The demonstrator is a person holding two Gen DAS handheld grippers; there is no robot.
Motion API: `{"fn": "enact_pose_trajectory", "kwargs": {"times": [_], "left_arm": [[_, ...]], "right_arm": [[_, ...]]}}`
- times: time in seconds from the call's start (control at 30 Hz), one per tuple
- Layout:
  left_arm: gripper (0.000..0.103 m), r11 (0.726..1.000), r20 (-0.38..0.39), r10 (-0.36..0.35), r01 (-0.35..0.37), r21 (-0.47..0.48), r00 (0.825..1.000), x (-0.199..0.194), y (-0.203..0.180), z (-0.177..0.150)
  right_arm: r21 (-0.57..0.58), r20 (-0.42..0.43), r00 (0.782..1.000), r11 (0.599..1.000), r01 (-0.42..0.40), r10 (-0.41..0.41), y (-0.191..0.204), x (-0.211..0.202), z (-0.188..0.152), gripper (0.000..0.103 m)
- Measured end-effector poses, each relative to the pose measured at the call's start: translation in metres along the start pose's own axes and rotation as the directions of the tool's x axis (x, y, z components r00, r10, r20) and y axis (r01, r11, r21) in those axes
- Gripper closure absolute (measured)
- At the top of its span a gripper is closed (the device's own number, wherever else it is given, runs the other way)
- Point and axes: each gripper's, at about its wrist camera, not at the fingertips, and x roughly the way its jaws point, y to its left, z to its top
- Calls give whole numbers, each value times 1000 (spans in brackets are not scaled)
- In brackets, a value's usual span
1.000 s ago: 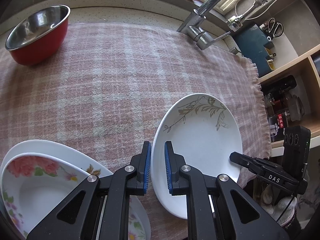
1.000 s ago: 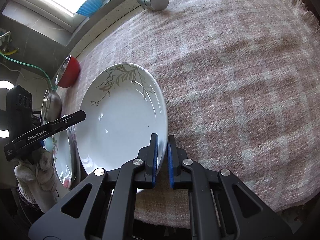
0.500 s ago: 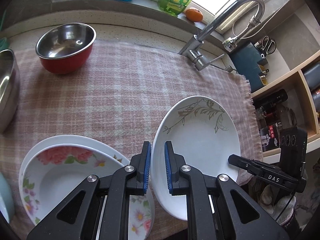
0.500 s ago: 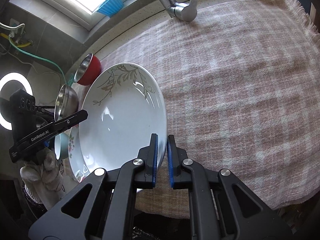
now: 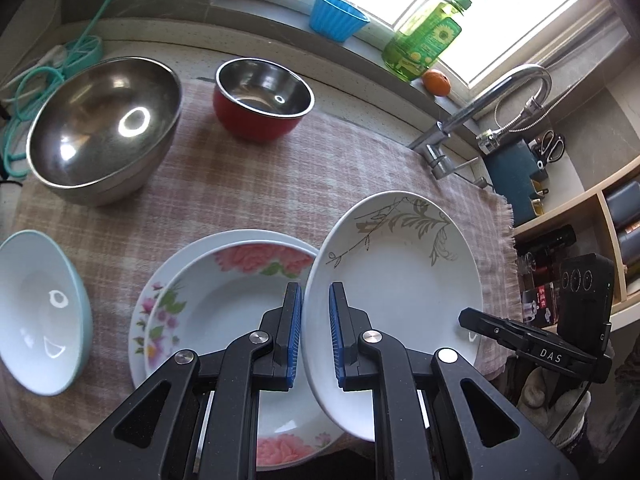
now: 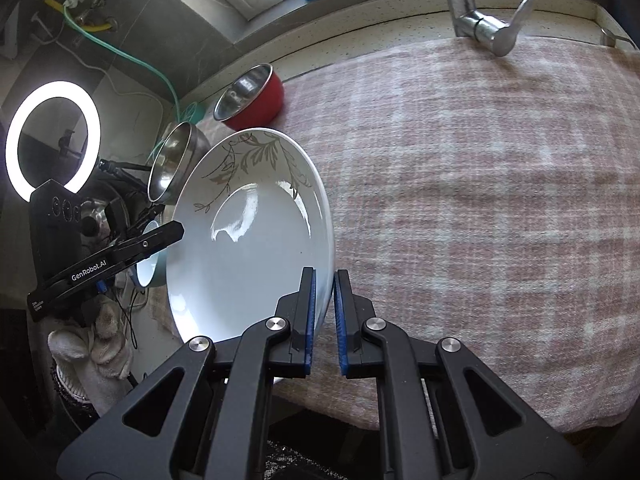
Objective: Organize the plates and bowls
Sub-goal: 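Lift the leaf-pattern plate and lower it onto the rose plate stack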
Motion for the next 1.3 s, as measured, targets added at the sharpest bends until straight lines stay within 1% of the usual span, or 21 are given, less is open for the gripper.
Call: {"fn": "enact_pose_trajectory", "kwargs": {"times": [0.3, 0.63, 0.9, 1.3], "left_arm": [[91, 996, 30, 33, -30, -88, 999, -21, 40, -17], [91, 986, 17, 66, -62, -156, 998, -25, 72, -38], [91, 982, 8, 79, -77, -175, 997, -22, 83, -43], [91, 981, 4, 93, -91, -169, 996, -17, 83, -42]], "right_arm": [[-78, -59, 998, 997, -13, 8, 40, 32, -1, 94], [-137, -124, 992, 990, 7, -25, 59, 67, -5, 94], [-184, -142, 988, 982, 40, -67, 65, 79, -7, 94], [-248, -120, 984, 963, 100, -133, 74, 82, -8, 93]]}}
